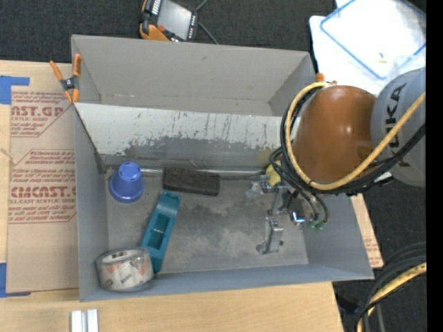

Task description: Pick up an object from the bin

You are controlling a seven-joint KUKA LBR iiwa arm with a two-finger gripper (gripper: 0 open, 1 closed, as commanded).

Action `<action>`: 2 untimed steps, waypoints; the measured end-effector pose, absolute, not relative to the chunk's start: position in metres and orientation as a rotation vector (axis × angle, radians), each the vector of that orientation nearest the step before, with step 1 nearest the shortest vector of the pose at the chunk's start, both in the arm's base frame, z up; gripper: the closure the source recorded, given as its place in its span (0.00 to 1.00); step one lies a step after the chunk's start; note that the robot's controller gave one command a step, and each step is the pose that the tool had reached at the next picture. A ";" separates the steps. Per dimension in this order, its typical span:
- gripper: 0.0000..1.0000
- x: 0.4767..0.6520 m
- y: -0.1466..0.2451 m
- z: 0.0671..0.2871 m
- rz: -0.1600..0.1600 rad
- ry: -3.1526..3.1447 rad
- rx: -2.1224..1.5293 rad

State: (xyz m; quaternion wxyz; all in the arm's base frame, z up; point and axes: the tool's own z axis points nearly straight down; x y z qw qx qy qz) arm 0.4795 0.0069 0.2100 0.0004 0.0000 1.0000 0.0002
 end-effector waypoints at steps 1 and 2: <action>0.00 0.565 0.055 0.072 0.003 3.140 -0.034; 0.00 0.564 0.096 0.128 0.005 3.124 0.023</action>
Offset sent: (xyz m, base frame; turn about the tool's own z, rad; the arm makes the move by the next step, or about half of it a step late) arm 0.0834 0.0864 -0.0833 0.0171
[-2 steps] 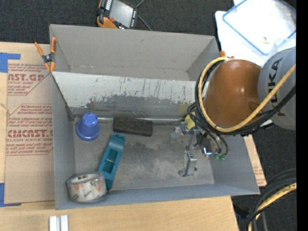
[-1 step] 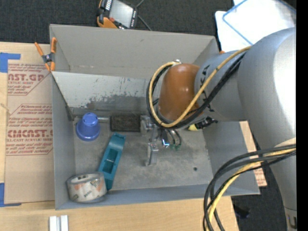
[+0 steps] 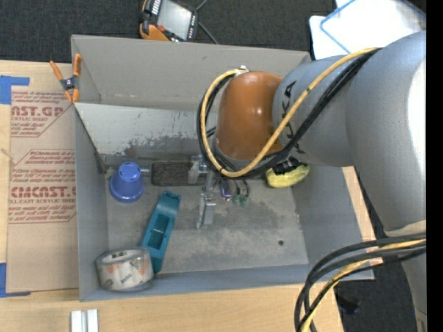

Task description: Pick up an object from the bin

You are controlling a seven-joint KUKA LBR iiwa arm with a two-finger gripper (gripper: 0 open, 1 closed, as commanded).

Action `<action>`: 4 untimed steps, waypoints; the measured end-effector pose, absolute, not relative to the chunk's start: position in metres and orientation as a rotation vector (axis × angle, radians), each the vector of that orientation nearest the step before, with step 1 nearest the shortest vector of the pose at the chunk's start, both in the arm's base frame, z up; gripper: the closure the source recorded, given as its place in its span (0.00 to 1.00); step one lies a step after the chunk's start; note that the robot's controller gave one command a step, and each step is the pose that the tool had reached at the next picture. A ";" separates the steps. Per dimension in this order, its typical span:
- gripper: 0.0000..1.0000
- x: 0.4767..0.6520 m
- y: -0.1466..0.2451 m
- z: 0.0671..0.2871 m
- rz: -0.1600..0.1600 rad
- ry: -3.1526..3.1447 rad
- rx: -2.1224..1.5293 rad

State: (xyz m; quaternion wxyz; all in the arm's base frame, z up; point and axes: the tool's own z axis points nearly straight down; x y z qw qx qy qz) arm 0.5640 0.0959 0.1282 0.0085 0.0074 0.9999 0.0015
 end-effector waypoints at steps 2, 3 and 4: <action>0.00 0.539 0.177 0.069 -0.004 3.083 -0.538; 1.00 0.535 0.176 0.071 0.002 3.096 -0.456; 1.00 0.535 0.176 0.071 0.002 3.096 -0.456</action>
Offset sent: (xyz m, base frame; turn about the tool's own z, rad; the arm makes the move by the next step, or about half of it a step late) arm -0.0250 0.0813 -0.0582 -0.3592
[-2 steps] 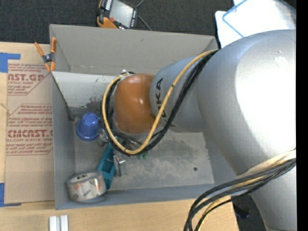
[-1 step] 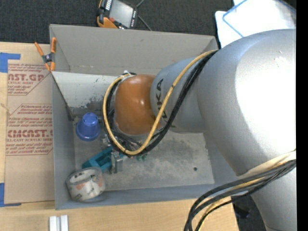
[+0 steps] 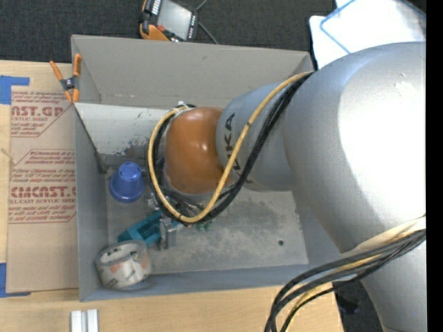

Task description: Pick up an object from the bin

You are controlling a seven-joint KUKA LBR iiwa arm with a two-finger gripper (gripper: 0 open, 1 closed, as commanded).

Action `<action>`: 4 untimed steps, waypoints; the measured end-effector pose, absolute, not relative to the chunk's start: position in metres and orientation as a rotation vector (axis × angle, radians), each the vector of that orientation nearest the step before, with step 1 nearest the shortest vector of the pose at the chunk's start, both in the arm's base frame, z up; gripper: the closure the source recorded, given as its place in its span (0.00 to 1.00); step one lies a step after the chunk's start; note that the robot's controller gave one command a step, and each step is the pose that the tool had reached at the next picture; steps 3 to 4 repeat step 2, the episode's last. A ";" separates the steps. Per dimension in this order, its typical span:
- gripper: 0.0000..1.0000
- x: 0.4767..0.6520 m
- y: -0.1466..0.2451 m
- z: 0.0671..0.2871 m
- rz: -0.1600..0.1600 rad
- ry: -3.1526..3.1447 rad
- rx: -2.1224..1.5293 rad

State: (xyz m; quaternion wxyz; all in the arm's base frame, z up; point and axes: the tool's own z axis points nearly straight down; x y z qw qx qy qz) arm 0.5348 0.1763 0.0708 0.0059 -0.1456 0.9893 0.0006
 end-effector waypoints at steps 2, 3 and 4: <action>1.00 0.530 0.174 0.111 -0.007 3.113 -0.458; 1.00 0.530 0.174 0.111 -0.007 3.113 -0.458; 1.00 0.530 0.174 0.111 -0.007 3.113 -0.458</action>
Offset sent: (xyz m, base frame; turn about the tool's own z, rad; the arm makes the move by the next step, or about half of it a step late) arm -0.0009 -0.0006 0.0930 -0.0004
